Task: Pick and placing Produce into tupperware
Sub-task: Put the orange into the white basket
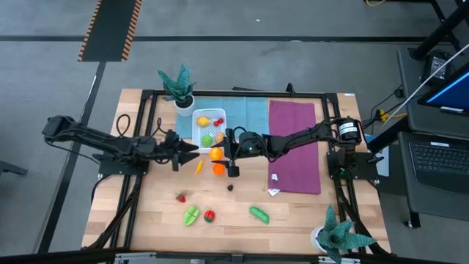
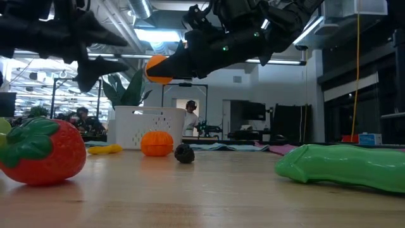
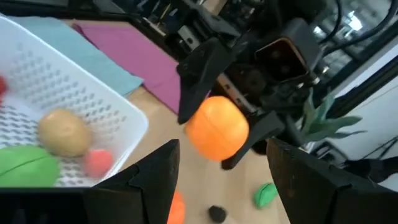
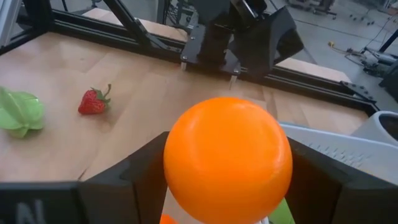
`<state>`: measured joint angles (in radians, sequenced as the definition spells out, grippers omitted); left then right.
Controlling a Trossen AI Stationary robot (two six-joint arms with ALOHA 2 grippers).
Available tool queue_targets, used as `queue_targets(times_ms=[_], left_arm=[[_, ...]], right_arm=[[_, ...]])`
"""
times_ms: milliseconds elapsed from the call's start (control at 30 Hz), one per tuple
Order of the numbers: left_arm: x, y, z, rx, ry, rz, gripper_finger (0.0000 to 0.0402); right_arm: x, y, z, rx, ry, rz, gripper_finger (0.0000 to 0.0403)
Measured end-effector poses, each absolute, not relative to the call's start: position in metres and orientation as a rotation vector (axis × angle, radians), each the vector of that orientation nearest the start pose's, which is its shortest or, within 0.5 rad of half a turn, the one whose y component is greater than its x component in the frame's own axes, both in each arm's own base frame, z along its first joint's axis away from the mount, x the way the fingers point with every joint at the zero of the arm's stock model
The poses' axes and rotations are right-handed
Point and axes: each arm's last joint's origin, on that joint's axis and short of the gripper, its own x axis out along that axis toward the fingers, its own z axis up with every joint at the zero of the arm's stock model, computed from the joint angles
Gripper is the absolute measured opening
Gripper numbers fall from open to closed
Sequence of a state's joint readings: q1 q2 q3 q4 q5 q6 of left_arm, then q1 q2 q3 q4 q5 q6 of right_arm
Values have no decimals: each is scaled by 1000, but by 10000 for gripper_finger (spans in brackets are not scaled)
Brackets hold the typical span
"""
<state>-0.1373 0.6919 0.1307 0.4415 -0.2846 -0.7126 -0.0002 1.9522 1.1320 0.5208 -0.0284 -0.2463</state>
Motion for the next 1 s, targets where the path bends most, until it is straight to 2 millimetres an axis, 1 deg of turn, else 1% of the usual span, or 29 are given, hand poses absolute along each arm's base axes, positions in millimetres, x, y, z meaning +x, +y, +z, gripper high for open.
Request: queue_targets(times_ms=[267, 367, 500, 567, 767, 900, 1000], left_arm=[[164, -11, 173, -814, 65, 175, 234], [168, -11, 174, -845, 42, 155, 234], [172, -9, 170, -892, 46, 173, 234], [175, -8, 170, -895, 54, 181, 234], [194, -9, 182, -892, 72, 157, 234], [203, -7, 179, -896, 129, 173, 234], [207, -5, 174, -918, 152, 184, 234]], right_arm=[[422, 1, 182, -266, 292, 68, 251], [422, 1, 182, -266, 292, 68, 251], [422, 1, 182, -268, 294, 69, 251], [422, 1, 182, -268, 294, 69, 251], [421, 1, 181, -268, 304, 72, 251], [420, 1, 177, -267, 339, 75, 251], [419, 1, 174, -265, 361, 79, 251]])
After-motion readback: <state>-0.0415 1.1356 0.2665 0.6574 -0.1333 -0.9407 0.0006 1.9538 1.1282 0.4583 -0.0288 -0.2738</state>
